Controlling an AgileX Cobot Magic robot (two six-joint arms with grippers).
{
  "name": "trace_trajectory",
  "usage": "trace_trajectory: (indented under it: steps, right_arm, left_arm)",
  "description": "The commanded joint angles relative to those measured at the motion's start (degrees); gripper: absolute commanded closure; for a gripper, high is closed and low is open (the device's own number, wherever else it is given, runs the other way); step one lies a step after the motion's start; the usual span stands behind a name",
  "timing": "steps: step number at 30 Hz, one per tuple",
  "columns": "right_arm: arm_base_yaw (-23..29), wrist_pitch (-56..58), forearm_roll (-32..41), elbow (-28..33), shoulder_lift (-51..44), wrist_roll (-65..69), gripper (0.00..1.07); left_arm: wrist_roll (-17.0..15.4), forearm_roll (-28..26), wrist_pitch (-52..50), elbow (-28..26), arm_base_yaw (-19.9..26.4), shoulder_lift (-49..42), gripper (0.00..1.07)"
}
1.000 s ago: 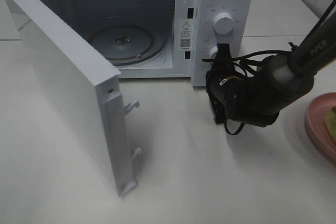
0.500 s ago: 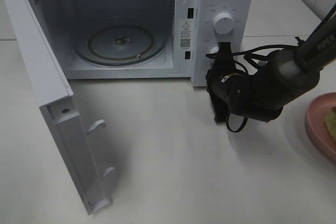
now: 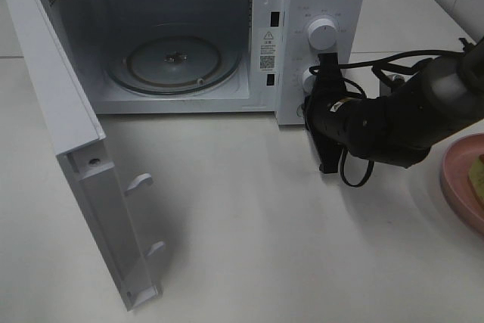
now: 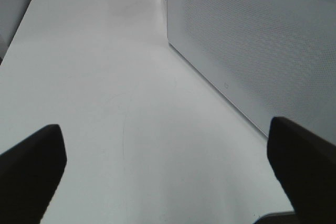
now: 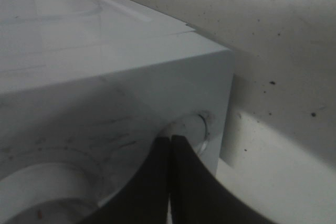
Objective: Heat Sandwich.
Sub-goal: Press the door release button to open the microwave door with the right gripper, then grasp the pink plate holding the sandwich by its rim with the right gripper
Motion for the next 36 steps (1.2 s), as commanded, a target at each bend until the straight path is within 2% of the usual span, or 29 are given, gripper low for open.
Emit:
trace_trajectory:
  steps: [1, 12, 19, 23, 30, 32, 33, 36]
  right_arm:
    - [-0.29, 2.01, -1.03, 0.57, -1.55, -2.01, 1.05]
    - [-0.29, 7.39, -0.57, 5.1, -8.42, -8.19, 1.05]
    - [-0.29, 15.93, -0.63, 7.28, -13.58, -14.5, 1.04]
    - [-0.29, 25.04, -0.63, 7.51, -17.13, -24.58, 1.03]
    - [-0.29, 34.09, -0.63, 7.51, -20.17, -40.97, 1.01]
    - [-0.29, 38.5, -1.55, 7.51, -21.54, -51.39, 1.0]
    - [-0.29, 38.5, -1.55, 7.51, -21.54, -51.39, 1.0]
    - [-0.29, 45.32, -5.79, 7.45, -23.61, -62.8, 0.99]
  left_arm:
    - [-0.4, -0.46, -0.86, 0.06, 0.0, -1.49, 0.05]
    - [-0.4, -0.46, -0.86, 0.06, 0.0, -1.49, 0.05]
    - [-0.4, -0.46, -0.86, 0.06, 0.0, -1.49, 0.05]
    - [-0.4, -0.46, -0.86, 0.06, 0.0, -1.49, 0.05]
    - [-0.4, -0.46, -0.86, 0.06, 0.0, -1.49, 0.05]
    - [-0.4, -0.46, -0.86, 0.06, 0.0, -1.49, 0.05]
    - [-0.4, -0.46, -0.86, 0.06, 0.0, -1.49, 0.05]
    - [-0.4, -0.46, -0.86, 0.06, 0.0, -1.49, 0.05]
